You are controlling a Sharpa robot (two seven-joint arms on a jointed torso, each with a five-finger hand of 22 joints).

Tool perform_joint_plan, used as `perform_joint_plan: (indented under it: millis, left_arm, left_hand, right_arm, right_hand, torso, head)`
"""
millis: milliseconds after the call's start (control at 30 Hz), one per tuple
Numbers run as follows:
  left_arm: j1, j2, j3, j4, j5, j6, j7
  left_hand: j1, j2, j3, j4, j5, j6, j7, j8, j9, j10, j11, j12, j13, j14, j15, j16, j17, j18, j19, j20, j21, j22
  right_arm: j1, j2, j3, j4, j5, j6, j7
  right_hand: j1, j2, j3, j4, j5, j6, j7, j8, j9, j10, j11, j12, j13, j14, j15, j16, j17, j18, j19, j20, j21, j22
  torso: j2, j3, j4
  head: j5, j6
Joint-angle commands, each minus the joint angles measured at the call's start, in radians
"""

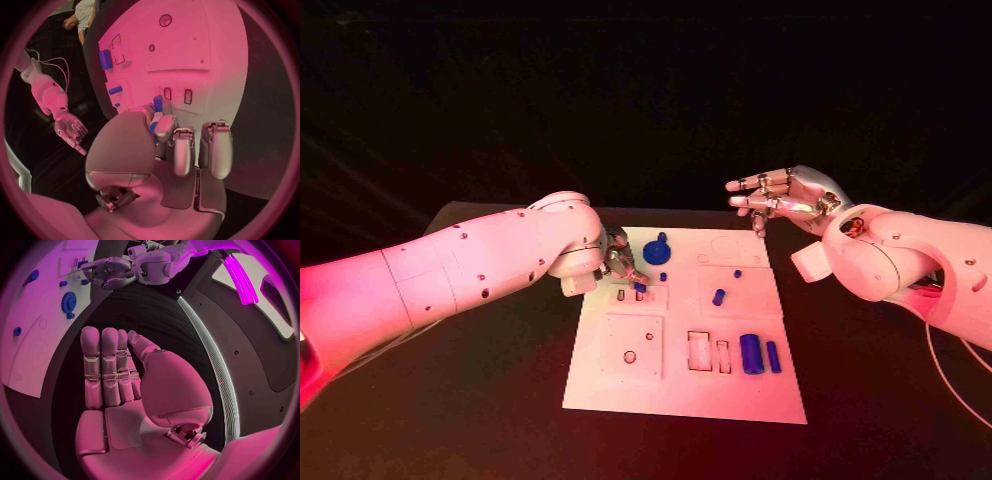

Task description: Assemble the parts on the task board

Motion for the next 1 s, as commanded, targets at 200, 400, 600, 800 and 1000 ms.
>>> perform_joint_plan:
  millis: [200,400,600,800,1000]
  left_arm:
    - [-0.025,-0.001,-0.001,0.024,-0.108,-0.083,0.039]
    - [-0.035,-0.001,-0.002,0.027,-0.126,-0.073,0.042]
    - [-0.039,-0.007,-0.004,0.032,-0.134,-0.049,0.032]
    - [-0.04,-0.021,-0.004,0.045,-0.144,-0.015,0.019]
    - [-0.04,-0.031,-0.004,0.056,-0.159,0.016,0.012]
  left_hand:
    - [-0.018,-0.012,0.172,-0.152,0.003,0.004,-0.004,0.007,0.01,0.006,0.0,-0.003,-0.003,0.103,0.004,0.002,0.263,-0.001,0.058,0.002,-0.007,0.18]
    - [-0.022,-0.022,0.186,-0.16,0.003,0.003,-0.004,0.008,0.015,0.006,0.0,-0.004,-0.004,0.103,0.004,0.002,0.263,-0.001,0.058,0.001,-0.007,0.18]
    - [-0.023,-0.028,0.197,-0.167,0.003,0.003,-0.004,0.008,0.017,0.006,0.0,-0.005,-0.005,0.103,0.004,0.002,0.263,-0.001,0.059,0.001,-0.007,0.181]
    - [-0.026,-0.039,0.218,-0.182,0.005,0.004,-0.003,0.007,0.022,0.007,0.0,-0.006,-0.006,0.103,0.004,0.002,0.263,-0.001,0.058,0.002,-0.008,0.18]
    - [-0.032,-0.045,0.231,-0.188,0.008,0.006,-0.002,0.008,0.024,0.007,0.001,-0.008,-0.009,0.103,0.005,0.002,0.263,-0.001,0.058,0.002,-0.008,0.18]
  right_arm:
    - [-0.001,0.0,-0.001,-0.001,0.007,0.022,0.009]
    - [-0.002,0.001,-0.001,-0.002,0.008,0.022,0.012]
    - [-0.002,0.0,-0.002,-0.003,0.009,0.025,0.012]
    - [-0.002,0.0,-0.002,-0.004,0.008,0.033,0.011]
    - [-0.002,0.001,-0.002,-0.006,0.007,0.037,0.012]
  right_hand:
    - [-0.014,-0.001,0.008,-0.001,0.008,-0.007,0.005,0.006,0.0,-0.013,0.003,0.003,-0.004,-0.011,0.002,0.0,-0.006,0.0,-0.02,-0.001,-0.012,-0.014]
    - [-0.018,-0.001,0.009,0.001,0.008,-0.007,0.006,0.006,0.0,-0.015,0.004,0.002,-0.005,-0.013,0.002,0.0,-0.007,0.001,-0.024,0.0,-0.014,-0.017]
    - [-0.019,-0.001,0.009,0.002,0.008,-0.008,0.006,0.006,0.0,-0.015,0.004,0.002,-0.006,-0.013,0.003,0.0,-0.008,0.001,-0.025,0.001,-0.014,-0.015]
    - [-0.021,-0.001,0.009,0.002,0.008,-0.008,0.006,0.007,0.0,-0.015,0.004,0.003,-0.006,-0.014,0.003,0.0,-0.009,0.001,-0.026,0.001,-0.014,-0.016]
    - [-0.021,0.0,0.009,0.003,0.009,-0.008,0.006,0.006,0.0,-0.015,0.004,0.003,-0.006,-0.014,0.003,0.0,-0.009,0.001,-0.026,0.001,-0.013,-0.014]
  torso:
    - [0.001,-0.0012,0.0003]
    - [0.001,-0.0009,-0.0009]
    - [0.001,0.0,0.0]
    - [0.002,-0.0003,-0.0015]
    - [0.002,-0.0013,-0.0002]
  head:
    - [0.003,-0.001]
    - [0.004,-0.003]
    - [0.009,-0.006]
    - [0.014,-0.011]
    - [0.015,-0.015]
